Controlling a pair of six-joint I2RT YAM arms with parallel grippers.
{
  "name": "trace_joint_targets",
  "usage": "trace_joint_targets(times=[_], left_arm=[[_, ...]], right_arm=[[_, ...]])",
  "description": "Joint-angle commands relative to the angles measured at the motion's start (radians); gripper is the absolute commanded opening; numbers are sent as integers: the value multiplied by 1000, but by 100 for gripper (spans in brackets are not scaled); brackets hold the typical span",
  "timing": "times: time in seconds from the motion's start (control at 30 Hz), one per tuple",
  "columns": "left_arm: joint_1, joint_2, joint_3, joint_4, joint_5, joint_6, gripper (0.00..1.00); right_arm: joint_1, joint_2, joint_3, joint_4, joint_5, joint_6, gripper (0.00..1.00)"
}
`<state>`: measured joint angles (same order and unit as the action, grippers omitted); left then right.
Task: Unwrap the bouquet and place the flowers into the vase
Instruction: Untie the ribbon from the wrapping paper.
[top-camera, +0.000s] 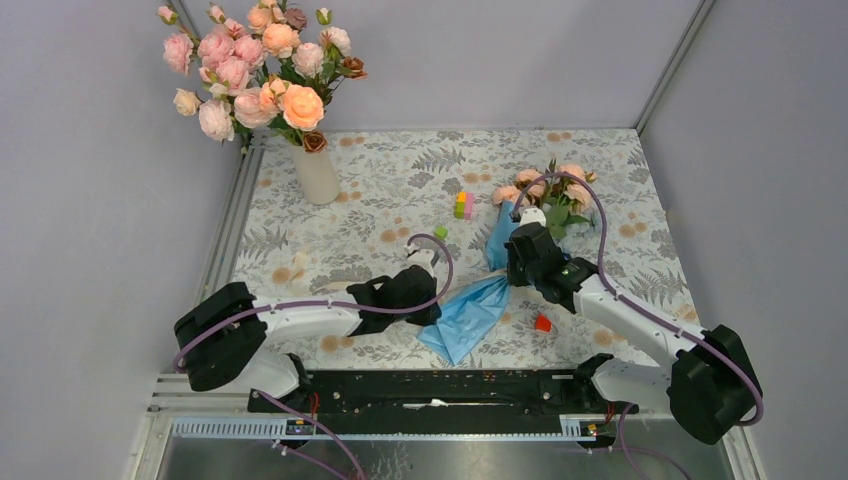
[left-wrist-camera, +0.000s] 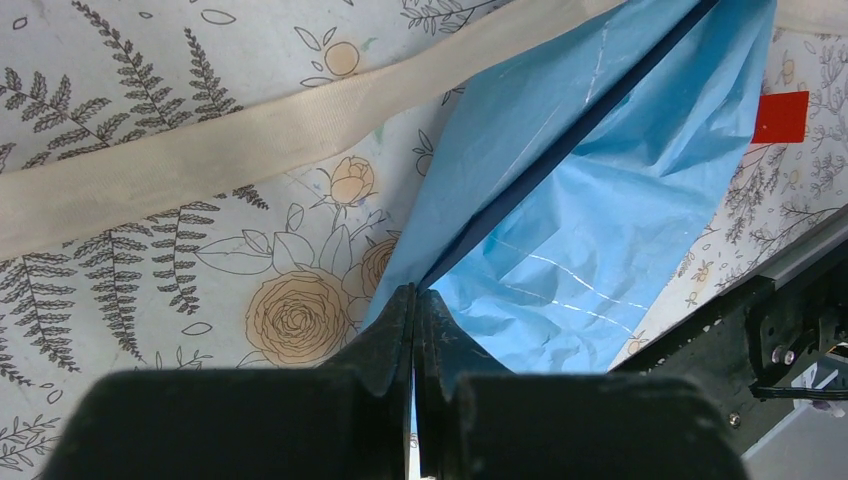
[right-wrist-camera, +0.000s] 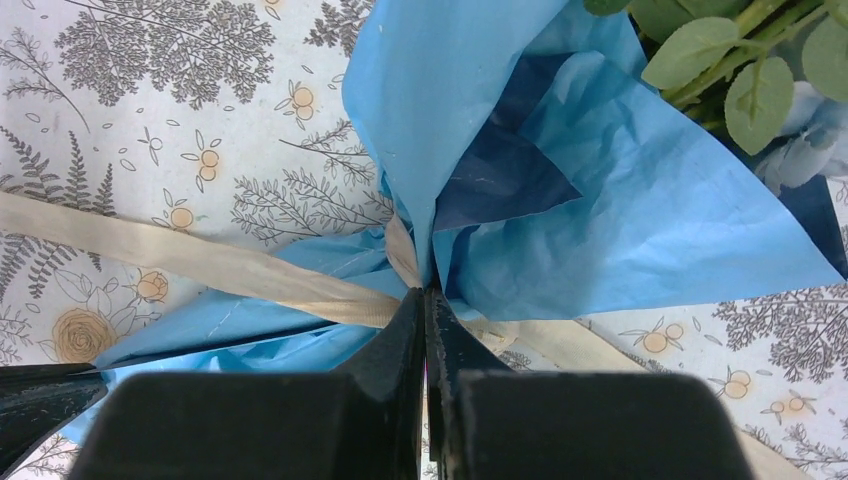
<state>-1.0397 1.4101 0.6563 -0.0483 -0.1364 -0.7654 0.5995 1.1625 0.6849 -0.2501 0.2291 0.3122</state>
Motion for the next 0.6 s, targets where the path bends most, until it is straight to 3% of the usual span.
trace_joint_targets(times=[0.0, 0.43, 0.57], left_arm=[[1, -14, -36, -3, -33, -22, 0], [1, -23, -46, -6, -38, -34, 0], [1, -30, -42, -7, -35, -35, 0]], right_arm=[[0, -51, -19, 25, 125, 67, 0], [0, -86, 40, -42, 91, 8, 0], [0, -86, 54, -52, -12, -1, 0]])
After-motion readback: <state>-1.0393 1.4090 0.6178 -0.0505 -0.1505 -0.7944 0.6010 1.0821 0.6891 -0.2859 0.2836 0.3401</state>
